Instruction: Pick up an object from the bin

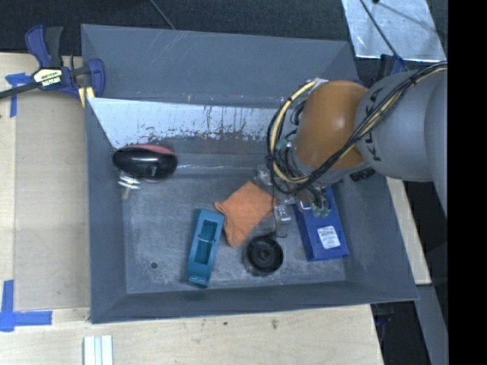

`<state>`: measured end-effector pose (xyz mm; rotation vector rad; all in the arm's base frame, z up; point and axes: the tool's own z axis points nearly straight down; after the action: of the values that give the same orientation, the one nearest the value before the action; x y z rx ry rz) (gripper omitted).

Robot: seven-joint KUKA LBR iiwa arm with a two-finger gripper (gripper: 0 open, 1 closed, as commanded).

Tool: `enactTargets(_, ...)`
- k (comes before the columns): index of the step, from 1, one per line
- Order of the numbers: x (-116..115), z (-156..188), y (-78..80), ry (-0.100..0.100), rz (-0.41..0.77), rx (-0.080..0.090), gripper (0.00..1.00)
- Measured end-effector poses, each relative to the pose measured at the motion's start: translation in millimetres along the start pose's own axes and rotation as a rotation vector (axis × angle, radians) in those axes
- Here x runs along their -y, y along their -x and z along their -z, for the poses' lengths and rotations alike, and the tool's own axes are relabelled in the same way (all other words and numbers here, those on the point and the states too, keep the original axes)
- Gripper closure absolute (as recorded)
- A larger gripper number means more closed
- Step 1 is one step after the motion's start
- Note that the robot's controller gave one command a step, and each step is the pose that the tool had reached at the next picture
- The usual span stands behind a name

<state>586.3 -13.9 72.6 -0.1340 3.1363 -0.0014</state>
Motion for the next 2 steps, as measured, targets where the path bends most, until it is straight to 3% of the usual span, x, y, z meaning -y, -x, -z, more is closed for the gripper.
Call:
enactTargets(1, -31.8, 1.2, 6.5, 0.001, 0.018, 0.002, 0.00)
enactTargets(2, -37.4, 0.0, 13.8, 0.002, 0.014, 0.009, 1.00)
